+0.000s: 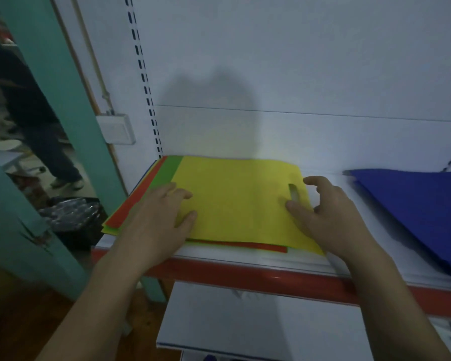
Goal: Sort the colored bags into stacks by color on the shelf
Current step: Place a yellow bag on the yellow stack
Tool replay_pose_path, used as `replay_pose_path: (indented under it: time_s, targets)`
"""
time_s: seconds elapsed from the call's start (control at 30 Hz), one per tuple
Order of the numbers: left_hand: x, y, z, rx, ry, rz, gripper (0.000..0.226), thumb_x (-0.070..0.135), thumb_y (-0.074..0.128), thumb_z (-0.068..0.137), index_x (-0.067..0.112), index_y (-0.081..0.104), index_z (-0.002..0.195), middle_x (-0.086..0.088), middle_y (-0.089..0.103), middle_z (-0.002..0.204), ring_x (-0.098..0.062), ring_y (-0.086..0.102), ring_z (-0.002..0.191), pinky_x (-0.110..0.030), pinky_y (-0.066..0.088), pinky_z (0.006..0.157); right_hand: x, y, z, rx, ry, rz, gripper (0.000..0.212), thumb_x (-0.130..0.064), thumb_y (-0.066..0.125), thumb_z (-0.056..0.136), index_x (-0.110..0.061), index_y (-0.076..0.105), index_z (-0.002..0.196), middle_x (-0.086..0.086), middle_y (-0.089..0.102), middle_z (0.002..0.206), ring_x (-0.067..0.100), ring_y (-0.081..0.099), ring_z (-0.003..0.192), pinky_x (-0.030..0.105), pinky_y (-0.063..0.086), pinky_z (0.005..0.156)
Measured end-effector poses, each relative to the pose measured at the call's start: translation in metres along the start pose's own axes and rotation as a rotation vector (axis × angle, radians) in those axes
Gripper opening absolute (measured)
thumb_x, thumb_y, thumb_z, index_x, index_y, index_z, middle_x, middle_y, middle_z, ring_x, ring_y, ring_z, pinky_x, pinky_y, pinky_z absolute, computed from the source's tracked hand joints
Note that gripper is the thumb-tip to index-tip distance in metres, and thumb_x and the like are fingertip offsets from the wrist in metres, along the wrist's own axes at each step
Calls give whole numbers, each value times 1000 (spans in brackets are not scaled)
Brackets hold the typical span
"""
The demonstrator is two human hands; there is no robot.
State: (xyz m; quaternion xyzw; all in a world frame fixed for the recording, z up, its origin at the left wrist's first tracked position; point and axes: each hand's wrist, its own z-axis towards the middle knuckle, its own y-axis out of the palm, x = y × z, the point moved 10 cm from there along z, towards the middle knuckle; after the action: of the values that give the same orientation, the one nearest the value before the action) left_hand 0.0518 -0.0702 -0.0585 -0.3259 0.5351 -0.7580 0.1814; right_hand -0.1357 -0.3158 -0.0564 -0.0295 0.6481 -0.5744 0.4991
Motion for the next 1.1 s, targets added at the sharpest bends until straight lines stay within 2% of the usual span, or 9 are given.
replay_pose_path:
  time_s: [0.1,0.23,0.43,0.57,0.73,0.87,0.93,1.0,1.1]
  targets:
    - [-34,12,5,-98,-216,151,64,63,38,91,25,42,142,-15,43,147,-34,36,138,-49,34,112,1,9,-5,-50,35,-56,65,-70,56,82,-35,44,136,4,61,125,29,55,114,44,48,93]
    - [-16,13,7,-80,-156,199,50,54,36,95,24,45,135,-9,54,133,-32,40,132,-50,35,109,-3,16,-9,-99,39,-142,64,-74,50,81,-38,47,134,2,60,127,32,47,118,48,43,100]
    - [-1,-9,8,63,-92,12,46,28,61,89,27,50,134,-4,59,128,-29,57,113,-47,48,93,-4,12,-9,-37,11,-65,72,-71,59,76,-36,44,136,4,53,135,29,49,121,42,42,101]
    - [18,-34,0,299,15,-216,48,0,60,87,24,57,128,4,59,127,-24,60,102,-33,45,86,-4,4,-8,15,7,56,69,-57,72,79,-34,44,137,1,54,131,21,54,114,32,42,86]
    - [22,-65,-21,553,66,-576,44,-3,57,93,29,59,124,33,50,119,21,46,109,0,34,89,-3,1,-8,38,28,149,77,-59,68,82,-32,34,146,2,58,128,20,58,109,31,44,80]
    - [6,-71,-31,683,-21,-735,49,-8,60,89,35,57,114,26,53,110,24,50,93,4,37,71,-6,6,-8,-26,65,312,76,-53,71,84,-40,28,145,-3,62,107,14,63,85,34,52,71]
    - [-2,-71,-31,704,-57,-782,53,-8,61,89,38,56,113,26,54,109,23,52,90,3,38,69,-4,2,-5,37,58,435,73,-41,75,84,-42,31,141,3,69,97,20,68,79,45,58,72]
    - [-7,-71,-31,715,-74,-784,53,-8,62,88,35,55,118,28,53,110,24,50,91,4,37,69,-1,-8,-5,123,42,533,73,-25,74,86,-38,31,144,9,69,84,24,66,69,46,58,65]
    - [-9,-74,-31,743,-50,-798,57,-4,64,88,41,52,119,29,53,115,20,50,99,-1,40,77,1,-11,-7,106,89,722,73,-18,75,87,-35,36,147,7,72,102,19,72,84,43,61,76]
